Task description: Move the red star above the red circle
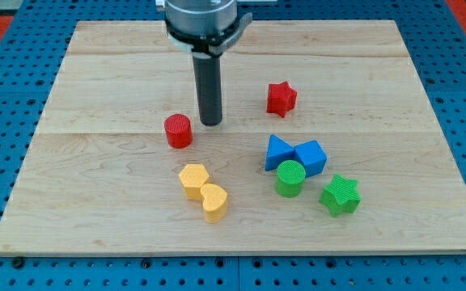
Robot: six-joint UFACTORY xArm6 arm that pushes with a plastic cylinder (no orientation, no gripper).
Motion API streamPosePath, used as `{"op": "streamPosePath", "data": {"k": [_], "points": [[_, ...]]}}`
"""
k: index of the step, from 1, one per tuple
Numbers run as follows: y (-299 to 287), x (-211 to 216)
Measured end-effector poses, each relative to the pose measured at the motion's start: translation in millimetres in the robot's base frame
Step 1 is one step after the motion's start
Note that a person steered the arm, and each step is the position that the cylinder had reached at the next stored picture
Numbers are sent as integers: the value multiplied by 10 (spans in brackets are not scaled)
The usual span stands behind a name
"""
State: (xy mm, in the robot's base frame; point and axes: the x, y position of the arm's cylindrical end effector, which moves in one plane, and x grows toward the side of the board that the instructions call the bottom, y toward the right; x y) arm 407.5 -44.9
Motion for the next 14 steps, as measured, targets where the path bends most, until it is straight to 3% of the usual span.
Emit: {"op": "streamPosePath", "data": {"k": [1,2,5,7,8,9,10,11,12,14], "points": [[-480,-11],[-513,456],[-422,569],[-296,-442],[588,-907],[1722,-817],[1621,-515],[1006,-135],[306,-42],[226,-106]]}}
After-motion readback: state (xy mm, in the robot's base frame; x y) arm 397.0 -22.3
